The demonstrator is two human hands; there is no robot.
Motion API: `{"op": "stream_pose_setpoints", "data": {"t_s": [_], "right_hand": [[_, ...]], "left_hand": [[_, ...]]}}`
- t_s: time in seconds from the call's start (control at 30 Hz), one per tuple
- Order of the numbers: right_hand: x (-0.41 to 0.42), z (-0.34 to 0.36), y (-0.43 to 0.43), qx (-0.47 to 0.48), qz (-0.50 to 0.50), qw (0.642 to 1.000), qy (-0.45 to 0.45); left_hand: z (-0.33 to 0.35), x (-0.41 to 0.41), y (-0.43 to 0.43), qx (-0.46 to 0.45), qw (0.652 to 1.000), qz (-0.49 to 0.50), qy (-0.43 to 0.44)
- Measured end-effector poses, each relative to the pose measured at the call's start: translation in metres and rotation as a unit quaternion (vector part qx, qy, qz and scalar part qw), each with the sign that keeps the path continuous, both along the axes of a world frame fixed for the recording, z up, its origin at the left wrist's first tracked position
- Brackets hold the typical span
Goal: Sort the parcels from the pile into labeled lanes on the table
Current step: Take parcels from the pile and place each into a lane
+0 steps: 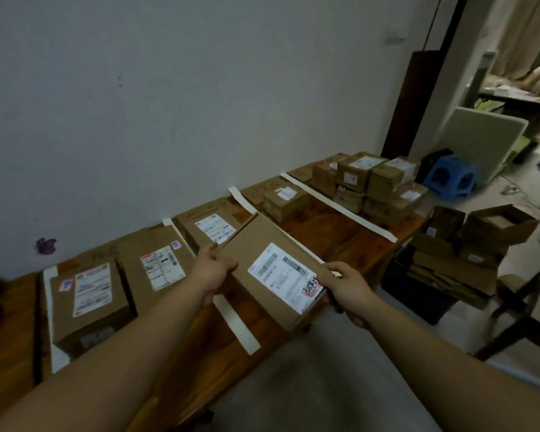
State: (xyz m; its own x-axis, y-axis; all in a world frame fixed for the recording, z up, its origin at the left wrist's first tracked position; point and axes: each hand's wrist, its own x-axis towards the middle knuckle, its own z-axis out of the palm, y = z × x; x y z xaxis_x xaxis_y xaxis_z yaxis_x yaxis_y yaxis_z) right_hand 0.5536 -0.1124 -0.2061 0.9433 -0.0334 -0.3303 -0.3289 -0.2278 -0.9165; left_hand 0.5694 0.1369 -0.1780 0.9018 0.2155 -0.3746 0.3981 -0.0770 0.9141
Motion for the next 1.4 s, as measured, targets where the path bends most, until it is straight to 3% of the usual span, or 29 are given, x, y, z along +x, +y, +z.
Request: {"op": "stream_pose_setpoints", "data": {"t_s": [0.1, 0.2, 0.3, 0.4, 0.53, 0.9, 0.97, 1.03, 1.1, 1.23, 1.4], "right_hand": [[0.037, -0.005, -0.010, -0.021, 0.023, 0.999, -0.015], [0.070, -0.014, -0.026, -0.114, 0.110, 0.986, -0.058], [0.095, -0.016, -0.040, -0.225, 0.274, 0.918, -0.175], [0.118, -0.017, -0.051, -0.307, 0.415, 0.830, -0.213], [0.151, -0.027, -0.052, -0.394, 0.445, 0.774, -0.218], [0.245, -0.040, 0.000, -0.449, 0.427, 0.755, -0.217], [0.259, -0.047, 0.005, -0.454, 0.432, 0.752, -0.203], [0.273, -0.055, 0.011, -0.451, 0.449, 0.746, -0.197], [0.287, -0.063, 0.016, -0.446, 0.470, 0.738, -0.189], [0.316, -0.080, 0.024, -0.424, 0.507, 0.729, -0.178], [0.345, -0.106, 0.033, -0.400, 0.536, 0.721, -0.179]], "left_hand": [[-0.009, 0.027, -0.030, -0.060, 0.998, 0.013, 0.020], [-0.016, 0.052, -0.057, -0.070, 0.997, 0.039, 0.007], [-0.019, 0.077, -0.079, -0.044, 0.997, 0.062, -0.006], [-0.020, 0.100, -0.094, -0.020, 0.997, 0.078, -0.004], [-0.020, 0.121, -0.098, 0.022, 0.996, 0.089, -0.014], [-0.056, 0.198, -0.038, 0.225, 0.973, -0.035, 0.026], [-0.070, 0.200, -0.023, 0.326, 0.941, -0.078, 0.049], [-0.085, 0.198, -0.010, 0.453, 0.873, -0.153, 0.093], [-0.095, 0.196, 0.001, 0.501, 0.831, -0.196, 0.141], [-0.104, 0.200, 0.006, 0.533, 0.806, -0.202, 0.157], [-0.102, 0.209, 0.005, 0.547, 0.805, -0.169, 0.156]]}}
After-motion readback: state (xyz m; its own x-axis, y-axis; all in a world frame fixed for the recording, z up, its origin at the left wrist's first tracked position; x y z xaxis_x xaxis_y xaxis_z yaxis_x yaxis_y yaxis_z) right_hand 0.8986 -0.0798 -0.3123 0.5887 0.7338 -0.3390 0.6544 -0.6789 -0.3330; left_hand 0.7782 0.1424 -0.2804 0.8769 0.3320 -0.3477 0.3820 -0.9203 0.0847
